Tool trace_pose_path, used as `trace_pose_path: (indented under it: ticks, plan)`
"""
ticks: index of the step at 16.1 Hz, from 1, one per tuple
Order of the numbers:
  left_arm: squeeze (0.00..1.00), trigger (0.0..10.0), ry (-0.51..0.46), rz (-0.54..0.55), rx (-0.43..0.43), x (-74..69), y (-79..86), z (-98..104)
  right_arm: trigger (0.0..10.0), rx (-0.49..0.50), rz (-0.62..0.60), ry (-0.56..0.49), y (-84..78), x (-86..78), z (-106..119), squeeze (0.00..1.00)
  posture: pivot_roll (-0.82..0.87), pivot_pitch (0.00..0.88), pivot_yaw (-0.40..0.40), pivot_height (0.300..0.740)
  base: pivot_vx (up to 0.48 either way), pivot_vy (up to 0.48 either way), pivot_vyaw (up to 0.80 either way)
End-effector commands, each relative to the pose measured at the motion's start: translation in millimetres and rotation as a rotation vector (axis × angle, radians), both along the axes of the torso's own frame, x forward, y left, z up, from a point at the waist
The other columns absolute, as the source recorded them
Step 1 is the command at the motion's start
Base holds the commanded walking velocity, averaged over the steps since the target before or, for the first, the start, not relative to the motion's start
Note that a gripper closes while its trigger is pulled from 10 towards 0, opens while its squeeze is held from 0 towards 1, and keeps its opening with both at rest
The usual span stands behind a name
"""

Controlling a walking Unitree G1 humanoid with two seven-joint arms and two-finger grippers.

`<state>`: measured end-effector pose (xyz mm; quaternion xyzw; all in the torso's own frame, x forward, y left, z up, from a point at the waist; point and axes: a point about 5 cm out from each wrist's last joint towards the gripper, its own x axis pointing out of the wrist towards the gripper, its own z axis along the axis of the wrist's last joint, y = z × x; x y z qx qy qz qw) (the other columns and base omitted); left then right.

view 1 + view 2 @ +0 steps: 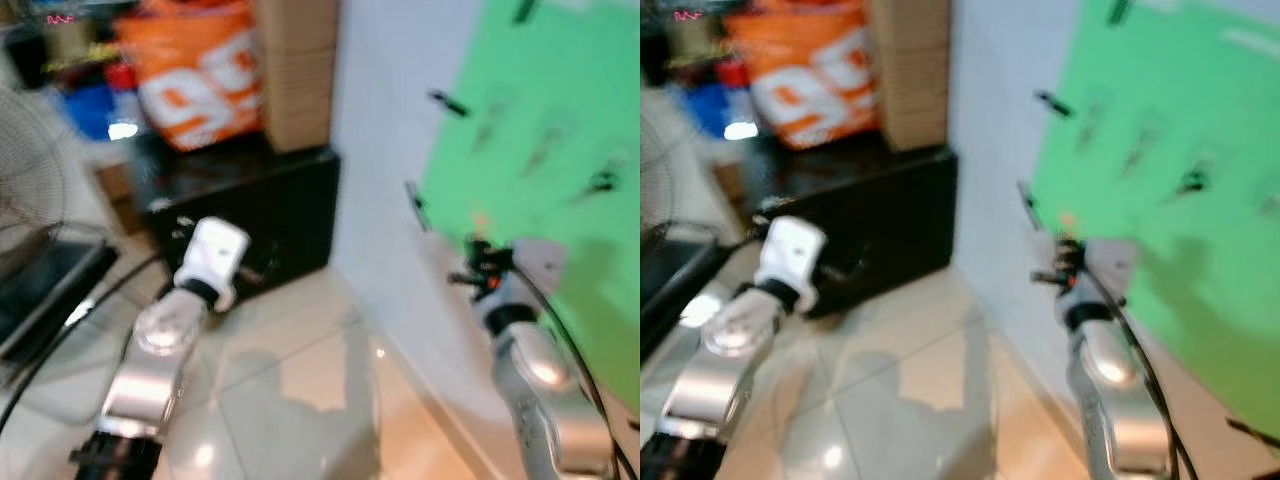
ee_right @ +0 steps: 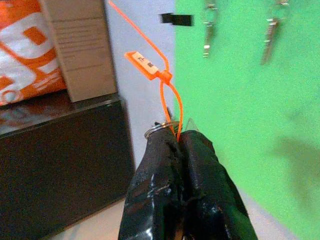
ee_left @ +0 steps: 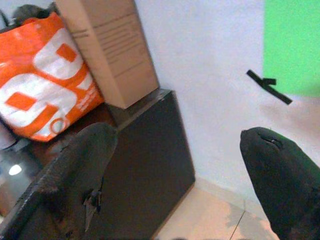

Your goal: Hang keys on a hook

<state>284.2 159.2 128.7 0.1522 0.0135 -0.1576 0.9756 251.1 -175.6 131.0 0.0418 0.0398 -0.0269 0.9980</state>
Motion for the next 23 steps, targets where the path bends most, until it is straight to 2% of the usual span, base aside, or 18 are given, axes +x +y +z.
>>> trace_pose_path:
  ticks: [1, 4, 10, 15, 23]
  plan:
    - [0.0, 10.0, -0.009, -0.034, -0.015, 0.7, -8.0, 2.6, 10.0, -0.018, -0.028, -0.01, -8.2, -2.1, 2.2, 0.0, -0.08, 0.0, 0.016, 0.74, 0.311, 0.0, 0.0]
    - [0.0, 10.0, -0.003, -0.047, -0.015, 0.6, -9.4, 1.7, 10.0, -0.018, -0.031, -0.011, -8.5, -5.6, 1.6, 0.0, -0.08, 0.0, 0.019, 0.74, 0.309, 0.0, -0.53]
    - [0.0, 10.0, 0.021, -0.077, -0.006, 0.3, -12.6, -2.0, 10.0, -0.052, 0.005, -0.016, -5.0, -14.4, 1.9, 0.0, -0.09, 0.0, 0.031, 0.74, 0.301, 0.0, 0.0]
    - [0.0, 10.0, 0.036, -0.059, 0.021, 0.4, -12.6, -6.4, 10.0, -0.068, 0.07, 0.01, -1.3, -14.0, 0.2, 0.0, -0.08, 0.0, 0.02, 0.74, 0.0, 0.0, 0.0]
    - [0.0, 10.0, 0.033, -0.048, 0.011, -0.9, -14.4, -7.2, 10.0, -0.105, 0.064, 0.055, -3.0, -14.1, -4.1, 0.0, -0.09, 0.0, 0.016, 0.74, 0.0, 0.0, -0.8]
